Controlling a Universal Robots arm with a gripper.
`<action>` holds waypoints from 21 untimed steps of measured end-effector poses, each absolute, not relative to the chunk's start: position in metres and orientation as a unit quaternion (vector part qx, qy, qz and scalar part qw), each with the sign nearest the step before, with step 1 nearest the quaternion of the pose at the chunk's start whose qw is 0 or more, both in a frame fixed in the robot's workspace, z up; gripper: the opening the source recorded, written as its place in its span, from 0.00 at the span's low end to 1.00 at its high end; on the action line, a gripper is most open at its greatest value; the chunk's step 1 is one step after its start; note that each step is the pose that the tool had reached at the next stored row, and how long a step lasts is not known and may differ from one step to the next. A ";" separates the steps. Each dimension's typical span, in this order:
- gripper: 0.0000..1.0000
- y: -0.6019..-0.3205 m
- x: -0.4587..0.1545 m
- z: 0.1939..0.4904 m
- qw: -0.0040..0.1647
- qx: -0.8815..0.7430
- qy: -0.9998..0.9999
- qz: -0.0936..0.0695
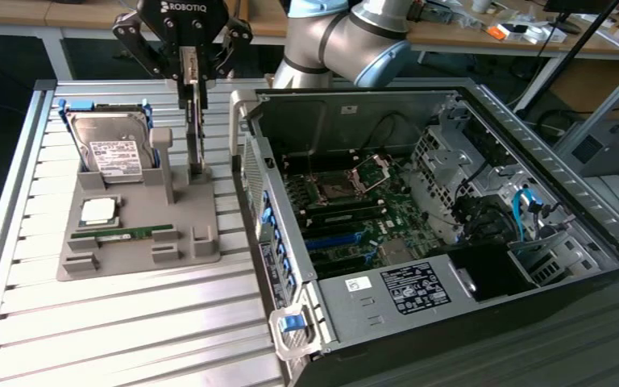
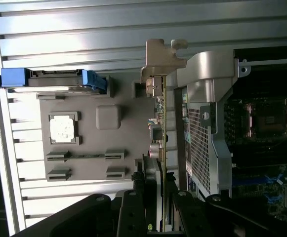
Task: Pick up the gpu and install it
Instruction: 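Pick up the gpu and move the gpu toward the slot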
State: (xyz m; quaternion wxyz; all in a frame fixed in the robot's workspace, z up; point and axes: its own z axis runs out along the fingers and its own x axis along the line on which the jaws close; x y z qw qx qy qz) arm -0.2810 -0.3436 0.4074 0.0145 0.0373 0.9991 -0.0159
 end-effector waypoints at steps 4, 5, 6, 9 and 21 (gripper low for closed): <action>0.27 -0.344 -0.281 0.409 0.014 0.037 0.999 -0.016; 0.27 -0.344 -0.281 0.409 0.014 0.037 0.999 -0.016; 0.27 -0.344 -0.281 0.409 0.014 0.037 0.999 -0.016; 0.27 -0.344 -0.281 0.410 0.014 0.037 0.999 -0.016; 0.27 -0.344 -0.281 0.414 0.014 0.037 0.999 -0.016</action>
